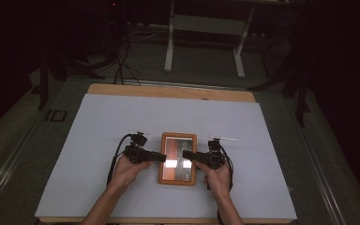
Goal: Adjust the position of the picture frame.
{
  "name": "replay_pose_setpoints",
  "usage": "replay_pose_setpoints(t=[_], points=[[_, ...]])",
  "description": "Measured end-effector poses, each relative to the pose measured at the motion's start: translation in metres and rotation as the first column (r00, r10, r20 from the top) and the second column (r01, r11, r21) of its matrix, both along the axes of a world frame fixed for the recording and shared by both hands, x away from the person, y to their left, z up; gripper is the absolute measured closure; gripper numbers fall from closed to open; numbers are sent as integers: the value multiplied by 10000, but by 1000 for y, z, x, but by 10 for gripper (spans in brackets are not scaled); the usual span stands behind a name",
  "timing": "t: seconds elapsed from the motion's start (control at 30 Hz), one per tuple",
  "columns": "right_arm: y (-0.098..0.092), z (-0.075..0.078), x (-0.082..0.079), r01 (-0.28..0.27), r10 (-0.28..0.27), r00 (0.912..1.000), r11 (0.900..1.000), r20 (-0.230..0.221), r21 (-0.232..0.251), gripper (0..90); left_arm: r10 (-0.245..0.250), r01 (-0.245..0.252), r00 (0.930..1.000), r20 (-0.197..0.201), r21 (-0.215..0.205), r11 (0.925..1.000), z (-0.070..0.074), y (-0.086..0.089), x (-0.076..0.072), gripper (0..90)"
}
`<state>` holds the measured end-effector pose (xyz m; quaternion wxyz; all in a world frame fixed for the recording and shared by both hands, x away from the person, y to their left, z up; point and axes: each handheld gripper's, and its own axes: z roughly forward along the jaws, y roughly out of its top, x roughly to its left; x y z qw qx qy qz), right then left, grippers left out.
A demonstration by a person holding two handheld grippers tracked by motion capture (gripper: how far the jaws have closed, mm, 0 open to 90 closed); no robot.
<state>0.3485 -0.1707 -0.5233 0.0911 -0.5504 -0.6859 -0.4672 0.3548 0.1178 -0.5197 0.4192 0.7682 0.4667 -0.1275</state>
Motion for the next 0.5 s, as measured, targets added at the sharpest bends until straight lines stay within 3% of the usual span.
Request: replay_pose_setpoints(t=[0.5], points=[[5,-6,9,-365,343,9980,9985,-532,-410,441,-115,108,9983,-566,-124,9999,-5,4,16,622]])
